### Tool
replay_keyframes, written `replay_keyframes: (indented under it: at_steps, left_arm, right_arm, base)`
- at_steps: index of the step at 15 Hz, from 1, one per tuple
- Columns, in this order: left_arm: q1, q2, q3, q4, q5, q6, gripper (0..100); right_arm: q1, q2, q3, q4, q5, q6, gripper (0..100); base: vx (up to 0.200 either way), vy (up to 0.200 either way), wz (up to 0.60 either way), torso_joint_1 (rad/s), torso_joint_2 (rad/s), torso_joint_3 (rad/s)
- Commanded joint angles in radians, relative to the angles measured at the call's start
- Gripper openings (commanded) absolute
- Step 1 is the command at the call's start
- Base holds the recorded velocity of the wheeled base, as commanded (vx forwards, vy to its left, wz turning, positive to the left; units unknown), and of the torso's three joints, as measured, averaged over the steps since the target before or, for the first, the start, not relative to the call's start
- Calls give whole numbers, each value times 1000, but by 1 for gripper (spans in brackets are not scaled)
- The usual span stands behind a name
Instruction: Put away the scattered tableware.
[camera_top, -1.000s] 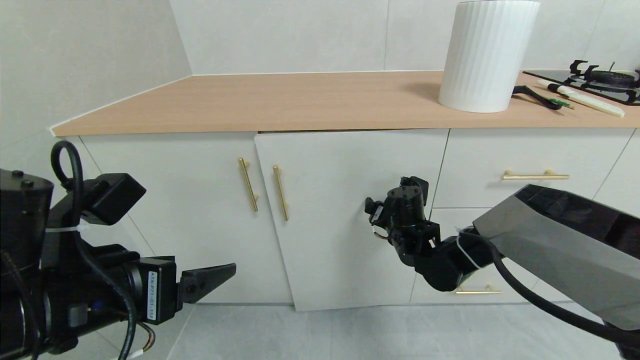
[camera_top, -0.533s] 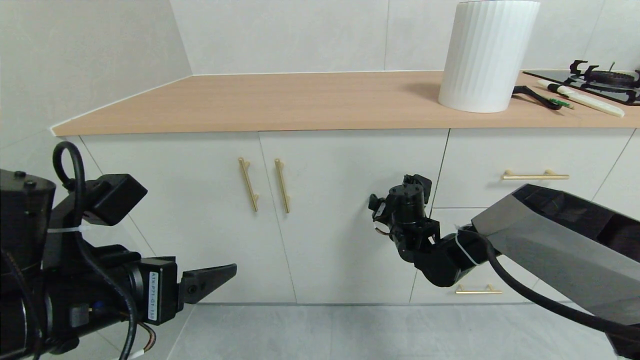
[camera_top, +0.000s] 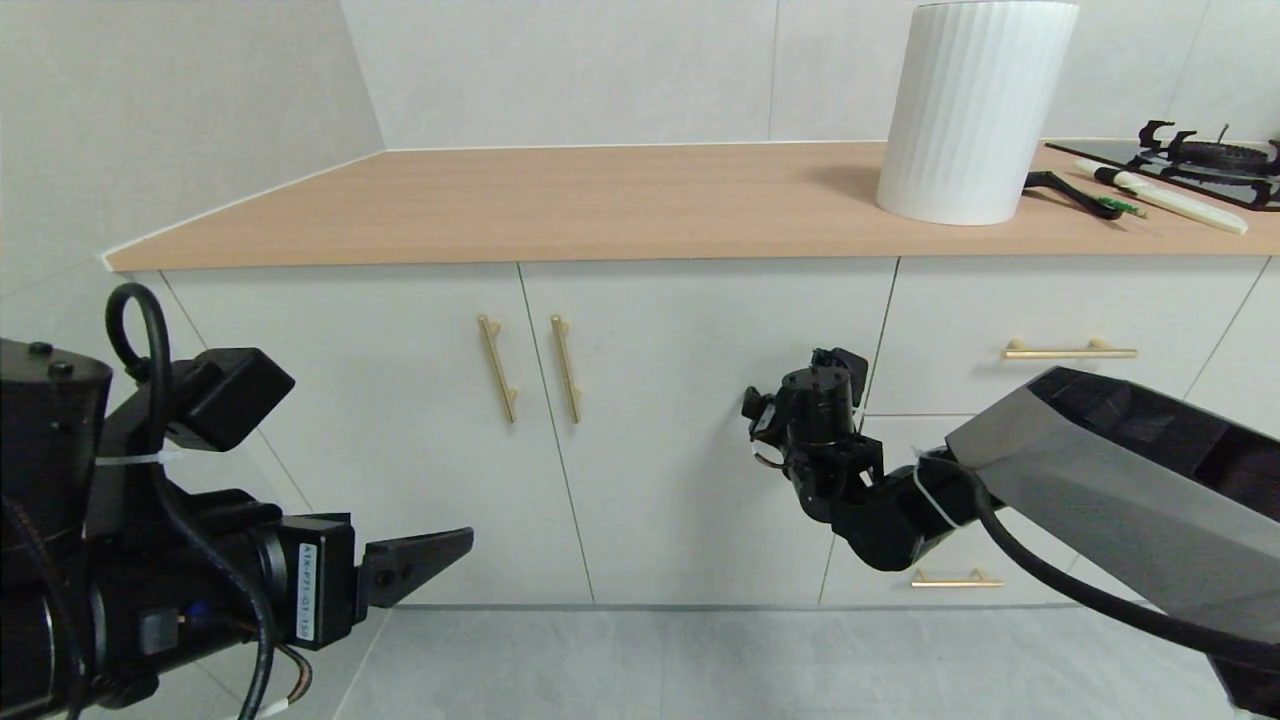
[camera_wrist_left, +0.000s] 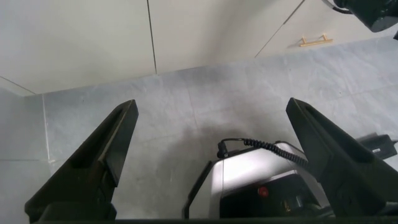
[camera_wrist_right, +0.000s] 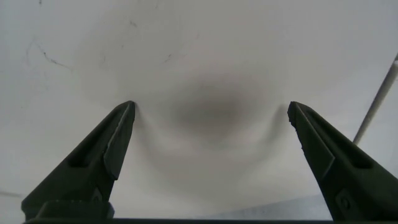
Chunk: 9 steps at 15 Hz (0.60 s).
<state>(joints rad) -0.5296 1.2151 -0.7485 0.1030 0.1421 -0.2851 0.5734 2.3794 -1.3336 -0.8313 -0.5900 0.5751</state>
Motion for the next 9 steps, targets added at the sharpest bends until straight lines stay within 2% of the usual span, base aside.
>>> replay_keyframes:
  at_steps: [1,3,5,7,8,9]
  left_arm:
    - [0,0,-3,0,1,0,100]
    - [0,-31,-3,-2,7,1,100]
    - [8,-80,-5,-2,33,23,100]
    - [49,-152,-5,-2,96,73,100]
    - [80,-207,-3,1,132,86,100]
    - [102,-239,-3,1,140,87,100]
  right_arm:
    - [19,-66,73,1,13,-3,100]
    - [31,-157,123,0,19,-15,100]
    - [29,-278,221,-3,19,-44,100]
    - [26,-453,379,-5,27,-93,100]
    - [26,-551,470,-14,44,-126,100]
    - [26,-615,534,-23,47,-150,100]
  base:
    - [0,0,0,0,0,0]
    - [0,0,0,0,0,0]
    - [0,0,0,0,0,0]
    - [0,0,0,0,0,0]
    - [0,0,0,0,0,0]
    - [0,0,0,0,0,0]
